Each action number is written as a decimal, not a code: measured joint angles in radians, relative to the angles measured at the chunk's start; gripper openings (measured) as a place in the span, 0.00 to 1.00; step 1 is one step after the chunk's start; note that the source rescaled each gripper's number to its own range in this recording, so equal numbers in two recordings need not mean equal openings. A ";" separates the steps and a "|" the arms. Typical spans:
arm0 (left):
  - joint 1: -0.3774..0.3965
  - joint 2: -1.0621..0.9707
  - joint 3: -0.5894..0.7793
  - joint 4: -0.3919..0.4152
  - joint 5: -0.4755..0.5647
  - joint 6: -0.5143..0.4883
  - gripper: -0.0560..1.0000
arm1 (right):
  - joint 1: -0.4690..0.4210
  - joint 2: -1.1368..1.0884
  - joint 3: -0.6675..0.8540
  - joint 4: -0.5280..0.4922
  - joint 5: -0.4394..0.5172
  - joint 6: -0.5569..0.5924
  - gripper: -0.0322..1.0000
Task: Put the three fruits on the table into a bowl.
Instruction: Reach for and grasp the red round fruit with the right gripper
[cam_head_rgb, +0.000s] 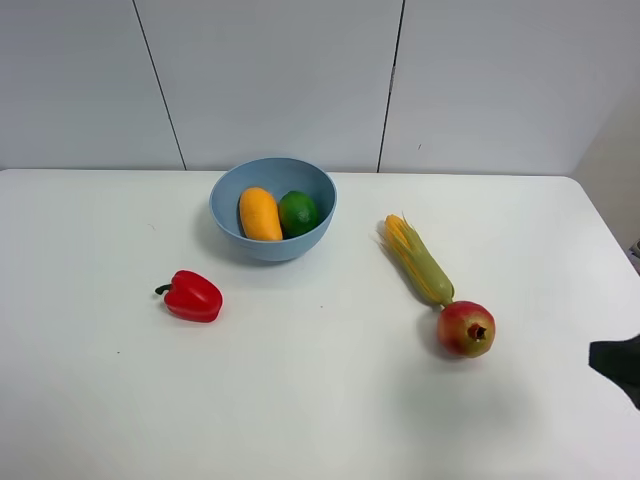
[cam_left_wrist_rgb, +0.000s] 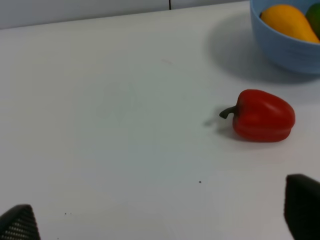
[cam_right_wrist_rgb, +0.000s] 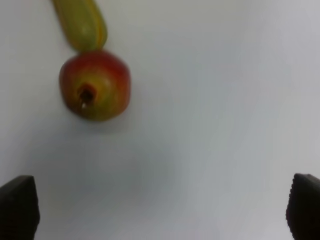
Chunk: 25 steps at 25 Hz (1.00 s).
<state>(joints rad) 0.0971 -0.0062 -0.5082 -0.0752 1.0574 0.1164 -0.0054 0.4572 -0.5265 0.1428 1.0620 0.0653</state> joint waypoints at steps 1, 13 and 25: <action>0.000 0.000 0.000 0.000 0.000 0.000 0.98 | 0.000 0.047 -0.015 0.006 0.000 0.002 1.00; 0.000 0.000 0.000 0.000 0.000 0.000 0.98 | 0.002 0.479 -0.173 0.079 0.049 0.023 1.00; 0.000 0.000 0.000 0.000 0.000 0.000 0.98 | 0.187 0.812 -0.252 0.105 -0.125 0.147 1.00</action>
<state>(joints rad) 0.0971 -0.0062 -0.5082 -0.0752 1.0574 0.1164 0.1816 1.2689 -0.7784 0.2473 0.9366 0.2124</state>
